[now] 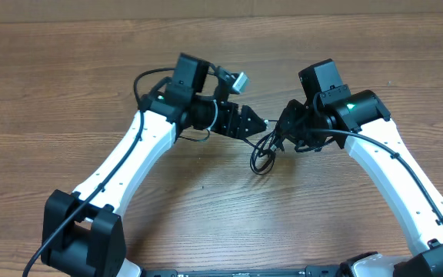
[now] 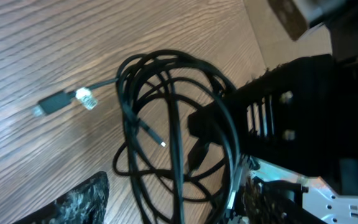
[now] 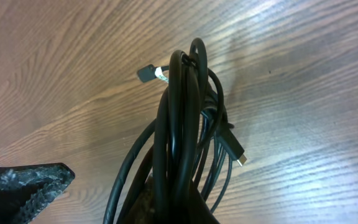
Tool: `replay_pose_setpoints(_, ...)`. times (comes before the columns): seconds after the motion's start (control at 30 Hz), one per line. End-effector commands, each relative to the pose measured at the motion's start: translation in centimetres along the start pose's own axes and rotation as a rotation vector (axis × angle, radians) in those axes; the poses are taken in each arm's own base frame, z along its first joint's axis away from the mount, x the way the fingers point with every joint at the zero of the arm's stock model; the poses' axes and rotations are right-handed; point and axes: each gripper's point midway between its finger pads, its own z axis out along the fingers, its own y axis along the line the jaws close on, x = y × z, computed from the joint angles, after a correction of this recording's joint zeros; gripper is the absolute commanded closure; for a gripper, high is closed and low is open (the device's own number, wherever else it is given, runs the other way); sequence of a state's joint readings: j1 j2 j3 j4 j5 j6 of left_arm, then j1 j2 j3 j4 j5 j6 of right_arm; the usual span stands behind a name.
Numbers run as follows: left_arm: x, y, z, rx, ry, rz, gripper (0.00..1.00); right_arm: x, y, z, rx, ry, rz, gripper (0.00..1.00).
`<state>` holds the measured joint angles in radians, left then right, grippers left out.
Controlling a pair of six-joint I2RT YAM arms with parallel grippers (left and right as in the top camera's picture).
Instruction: Untangle cables
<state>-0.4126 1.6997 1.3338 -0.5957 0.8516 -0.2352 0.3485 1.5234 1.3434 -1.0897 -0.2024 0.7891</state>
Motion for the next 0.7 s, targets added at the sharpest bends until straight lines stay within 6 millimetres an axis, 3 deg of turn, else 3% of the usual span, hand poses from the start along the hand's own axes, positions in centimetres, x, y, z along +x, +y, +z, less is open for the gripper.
replay_pose_setpoints(0.0,-0.6,0.4,-0.4,-0.025,-0.024,-0.014,0.31,0.1,1.1,-1.1,-0.041,0.006,0.017,0.96)
replay_pose_setpoints(0.33,-0.2,0.0,0.3,-0.004,-0.004,0.086,0.28,0.6,0.6,-1.0,-0.016,0.023,0.017,0.96)
replay_pose_setpoints(0.5,1.0,-1.2,2.0,0.128,0.062,0.065,0.34,0.6,0.7,-1.0,-0.02,0.021,0.012,0.96)
replay_pose_setpoints(0.67,0.9,-2.3,2.4,0.248,0.076,0.054,0.37,0.6,0.7,-1.0,-0.02,0.021,0.009,0.96)
